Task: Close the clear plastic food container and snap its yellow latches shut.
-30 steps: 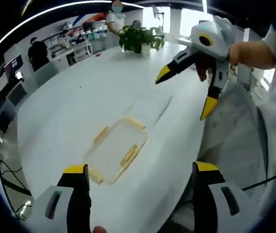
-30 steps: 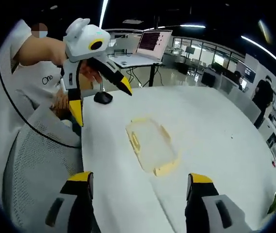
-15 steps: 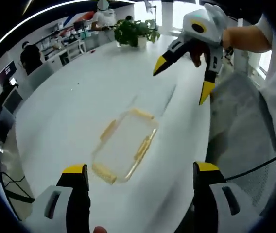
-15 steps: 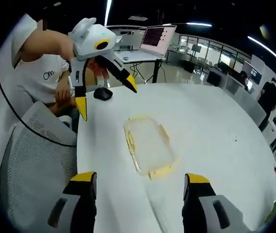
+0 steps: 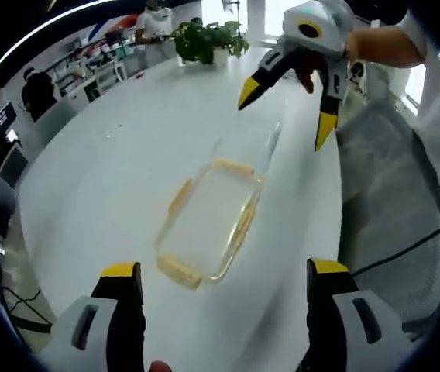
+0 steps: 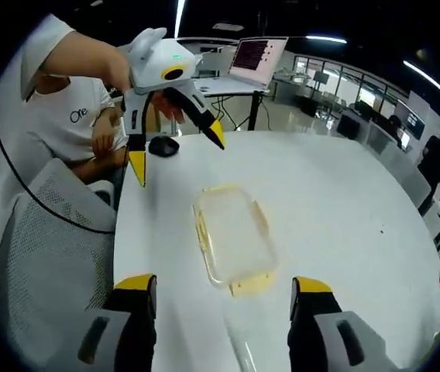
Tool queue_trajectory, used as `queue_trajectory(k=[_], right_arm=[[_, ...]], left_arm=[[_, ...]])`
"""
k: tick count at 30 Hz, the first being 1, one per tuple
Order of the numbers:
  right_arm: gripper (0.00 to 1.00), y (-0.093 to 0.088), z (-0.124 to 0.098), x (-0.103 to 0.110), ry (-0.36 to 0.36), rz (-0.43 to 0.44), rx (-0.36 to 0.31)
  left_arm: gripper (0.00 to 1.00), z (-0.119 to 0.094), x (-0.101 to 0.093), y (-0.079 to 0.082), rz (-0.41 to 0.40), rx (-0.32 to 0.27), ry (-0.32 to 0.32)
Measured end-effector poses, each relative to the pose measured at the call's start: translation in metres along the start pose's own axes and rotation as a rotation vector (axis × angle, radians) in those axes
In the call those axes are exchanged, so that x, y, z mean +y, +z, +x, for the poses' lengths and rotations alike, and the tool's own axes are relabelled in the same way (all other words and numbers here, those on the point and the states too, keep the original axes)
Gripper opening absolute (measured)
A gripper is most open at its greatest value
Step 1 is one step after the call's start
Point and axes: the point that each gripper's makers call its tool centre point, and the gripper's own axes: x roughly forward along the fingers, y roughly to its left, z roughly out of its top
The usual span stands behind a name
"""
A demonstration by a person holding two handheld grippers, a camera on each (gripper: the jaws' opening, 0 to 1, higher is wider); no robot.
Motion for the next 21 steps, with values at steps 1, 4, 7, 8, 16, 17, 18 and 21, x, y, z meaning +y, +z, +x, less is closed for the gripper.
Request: queue_trajectory(k=[1,4,7,8,16,17,18,21], right_arm=[[0.69,0.000,0.001,-0.001,0.003,0.004,0.000],[0.66,0.000,0.004,-0.001,0.015,-0.010,0.007],[0.65,-0.002,0.007,-0.005,0.013,-0.019,0.014],[0.66,-0.002,0.008,-0.005,0.018,-0.022,0.017],[0.64,-0.006,0.017,-0.013,0.028,-0.043,0.039],[0.64,-0.007,0.018,-0.014,0.030,-0.045,0.043],[0.64,-0.008,0.020,-0.015,0.030,-0.049,0.048],[0.64,-0.012,0.023,-0.016,0.035,-0.057,0.064]], left_arm=[[0.86,0.001,0.002,0.000,0.006,0.001,-0.002],[0.86,0.004,0.002,0.003,0.037,-0.007,-0.019],[0.84,0.007,0.002,0.000,0.060,0.008,-0.038],[0.84,0.010,0.004,-0.001,0.074,0.012,-0.040],[0.80,0.019,0.010,-0.005,0.107,0.037,-0.076],[0.80,0.021,0.010,-0.006,0.110,0.041,-0.078],[0.79,0.022,0.010,-0.007,0.114,0.048,-0.081],[0.77,0.025,0.012,-0.010,0.144,0.058,-0.090]])
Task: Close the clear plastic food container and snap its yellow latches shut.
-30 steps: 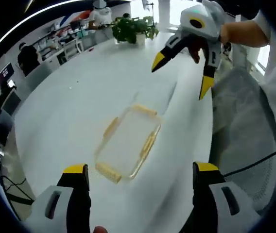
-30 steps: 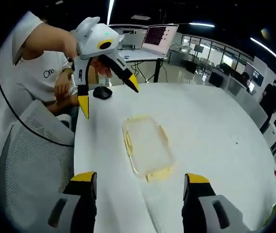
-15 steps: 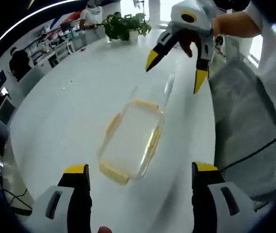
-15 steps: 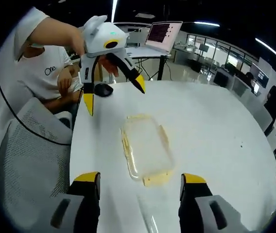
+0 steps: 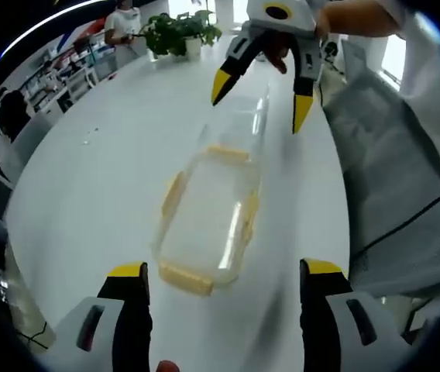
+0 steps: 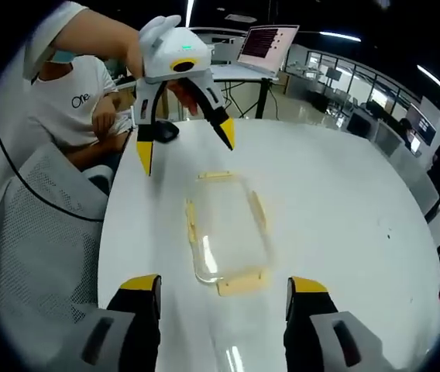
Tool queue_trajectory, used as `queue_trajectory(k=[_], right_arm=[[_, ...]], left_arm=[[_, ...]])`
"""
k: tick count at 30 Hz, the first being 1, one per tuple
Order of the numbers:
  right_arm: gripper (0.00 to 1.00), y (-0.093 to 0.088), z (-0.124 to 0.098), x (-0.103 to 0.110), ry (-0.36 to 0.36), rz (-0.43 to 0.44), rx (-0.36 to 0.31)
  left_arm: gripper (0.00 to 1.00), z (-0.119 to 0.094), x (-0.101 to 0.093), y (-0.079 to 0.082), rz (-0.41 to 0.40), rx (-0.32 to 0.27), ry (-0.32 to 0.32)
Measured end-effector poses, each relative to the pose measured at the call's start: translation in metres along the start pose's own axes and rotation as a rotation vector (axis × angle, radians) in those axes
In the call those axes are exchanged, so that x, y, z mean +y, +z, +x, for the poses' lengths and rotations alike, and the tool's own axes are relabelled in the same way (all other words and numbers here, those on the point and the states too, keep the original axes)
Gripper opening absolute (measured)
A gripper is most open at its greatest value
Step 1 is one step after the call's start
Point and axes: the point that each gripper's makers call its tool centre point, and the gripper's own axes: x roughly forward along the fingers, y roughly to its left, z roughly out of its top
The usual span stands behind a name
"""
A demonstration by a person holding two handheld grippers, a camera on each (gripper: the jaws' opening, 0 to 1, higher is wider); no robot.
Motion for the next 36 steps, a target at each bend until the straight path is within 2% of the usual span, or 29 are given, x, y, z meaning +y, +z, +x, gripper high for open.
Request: queue_trajectory(k=[10,21,36], right_arm=[[0.61,-0.005,0.009,-0.006,0.013,-0.015,0.023],[0.61,-0.007,0.023,-0.009,0.033,-0.027,0.046],[0.56,-0.016,0.037,-0.018,0.052,-0.038,0.077]], left_arm=[[0.73,0.012,0.003,-0.016,0.059,0.061,-0.030],[0.70,0.017,0.014,-0.023,0.047,0.069,-0.042],[0.65,0.028,0.022,-0.027,0.114,0.102,-0.086]])
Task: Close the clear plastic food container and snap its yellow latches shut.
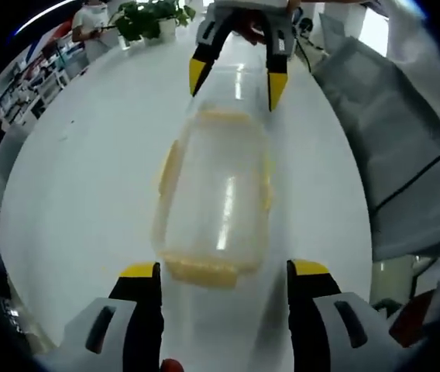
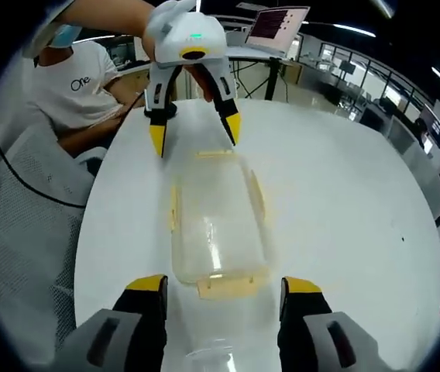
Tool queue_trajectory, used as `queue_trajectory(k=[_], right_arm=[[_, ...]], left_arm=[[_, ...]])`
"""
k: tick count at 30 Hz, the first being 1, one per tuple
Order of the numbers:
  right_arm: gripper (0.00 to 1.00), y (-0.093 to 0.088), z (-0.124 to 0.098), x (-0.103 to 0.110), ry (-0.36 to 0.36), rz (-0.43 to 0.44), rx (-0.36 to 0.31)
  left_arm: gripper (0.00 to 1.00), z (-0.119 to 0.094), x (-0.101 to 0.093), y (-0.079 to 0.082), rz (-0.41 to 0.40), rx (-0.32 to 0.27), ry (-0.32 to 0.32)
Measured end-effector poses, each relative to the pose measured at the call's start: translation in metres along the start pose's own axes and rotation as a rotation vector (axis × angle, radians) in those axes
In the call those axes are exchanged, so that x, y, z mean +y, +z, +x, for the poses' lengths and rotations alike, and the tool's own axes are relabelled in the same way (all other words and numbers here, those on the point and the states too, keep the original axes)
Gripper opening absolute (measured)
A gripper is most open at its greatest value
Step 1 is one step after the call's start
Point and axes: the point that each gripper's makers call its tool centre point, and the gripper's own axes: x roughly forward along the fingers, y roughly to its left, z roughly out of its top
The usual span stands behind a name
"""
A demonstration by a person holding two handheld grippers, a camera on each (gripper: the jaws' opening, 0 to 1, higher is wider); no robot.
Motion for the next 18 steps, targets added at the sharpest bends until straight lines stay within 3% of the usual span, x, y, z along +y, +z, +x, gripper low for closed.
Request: queue_trajectory(k=[7,18], right_arm=[[0.53,-0.005,0.005,-0.001,0.007,-0.045,0.022],[0.47,-0.010,0.013,-0.002,0.019,-0.092,0.054]], left_arm=[[0.60,0.003,0.002,0.003,0.010,-0.007,-0.014],[0.56,0.007,0.007,-0.012,0.040,0.030,-0.020]])
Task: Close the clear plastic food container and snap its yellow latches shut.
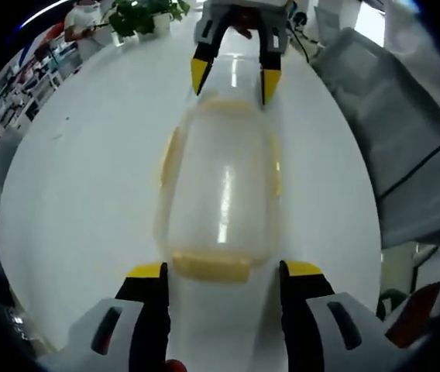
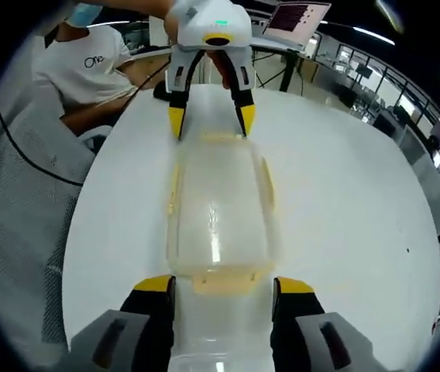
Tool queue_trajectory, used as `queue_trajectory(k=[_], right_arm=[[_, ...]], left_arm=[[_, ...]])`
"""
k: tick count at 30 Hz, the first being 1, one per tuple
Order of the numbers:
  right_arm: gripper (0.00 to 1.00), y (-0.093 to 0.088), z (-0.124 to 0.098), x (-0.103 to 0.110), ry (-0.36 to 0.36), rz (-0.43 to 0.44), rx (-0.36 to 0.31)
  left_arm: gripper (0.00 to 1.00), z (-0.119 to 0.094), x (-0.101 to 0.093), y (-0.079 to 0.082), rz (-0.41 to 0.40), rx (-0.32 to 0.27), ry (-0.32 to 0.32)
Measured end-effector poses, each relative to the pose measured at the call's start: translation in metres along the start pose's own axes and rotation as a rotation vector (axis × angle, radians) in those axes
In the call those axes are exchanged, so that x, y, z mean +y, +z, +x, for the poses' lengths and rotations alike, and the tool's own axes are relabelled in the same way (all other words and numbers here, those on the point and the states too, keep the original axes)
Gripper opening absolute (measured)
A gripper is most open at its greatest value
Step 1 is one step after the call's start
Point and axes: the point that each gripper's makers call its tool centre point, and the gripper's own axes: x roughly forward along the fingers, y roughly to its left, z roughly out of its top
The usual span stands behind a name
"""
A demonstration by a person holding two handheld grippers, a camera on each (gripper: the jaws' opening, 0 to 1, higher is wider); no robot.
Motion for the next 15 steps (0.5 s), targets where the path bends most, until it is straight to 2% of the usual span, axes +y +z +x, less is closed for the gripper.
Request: queue_trajectory(k=[15], right_arm=[[0.48,-0.0025,0.0045,-0.0039,0.009,0.000,0.010]], left_arm=[[0.48,0.0045,0.0052,0.0006,0.042,0.008,-0.014]])
